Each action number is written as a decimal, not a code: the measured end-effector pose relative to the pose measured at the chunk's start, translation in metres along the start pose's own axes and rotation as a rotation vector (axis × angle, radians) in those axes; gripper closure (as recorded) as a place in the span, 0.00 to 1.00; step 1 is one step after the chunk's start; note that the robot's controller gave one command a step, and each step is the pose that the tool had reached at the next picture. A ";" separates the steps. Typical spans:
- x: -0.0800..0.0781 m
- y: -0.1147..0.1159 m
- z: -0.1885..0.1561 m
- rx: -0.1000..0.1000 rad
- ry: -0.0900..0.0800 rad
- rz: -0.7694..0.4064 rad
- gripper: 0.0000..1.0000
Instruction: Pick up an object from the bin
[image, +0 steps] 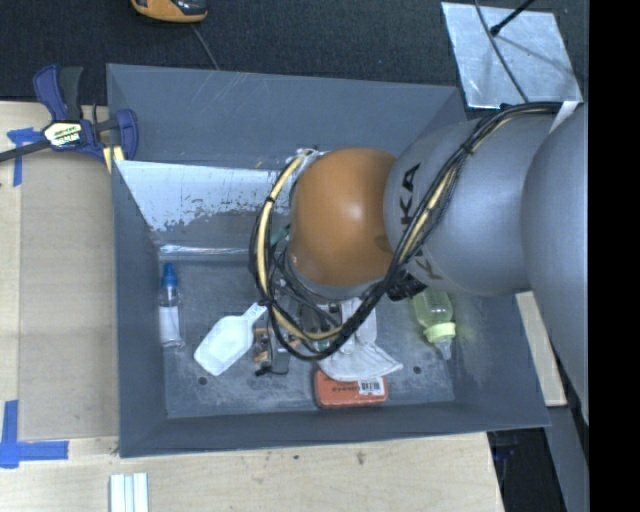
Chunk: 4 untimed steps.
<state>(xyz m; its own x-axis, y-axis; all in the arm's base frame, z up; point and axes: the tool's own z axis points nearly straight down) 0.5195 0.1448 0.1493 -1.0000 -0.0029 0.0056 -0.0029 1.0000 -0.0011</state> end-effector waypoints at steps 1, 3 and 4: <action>0.000 0.000 -0.002 -0.001 -0.002 0.001 0.00; -0.032 0.031 -0.020 -0.004 -0.019 -0.083 0.00; -0.075 -0.004 0.055 -0.004 -0.016 -0.086 0.00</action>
Offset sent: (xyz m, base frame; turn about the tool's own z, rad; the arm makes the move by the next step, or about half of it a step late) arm 0.0347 0.0330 0.0802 -0.0869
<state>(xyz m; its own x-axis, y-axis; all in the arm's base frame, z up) 0.5940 0.1411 0.0937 -0.9960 -0.0885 -0.0105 -0.0886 0.9961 0.0027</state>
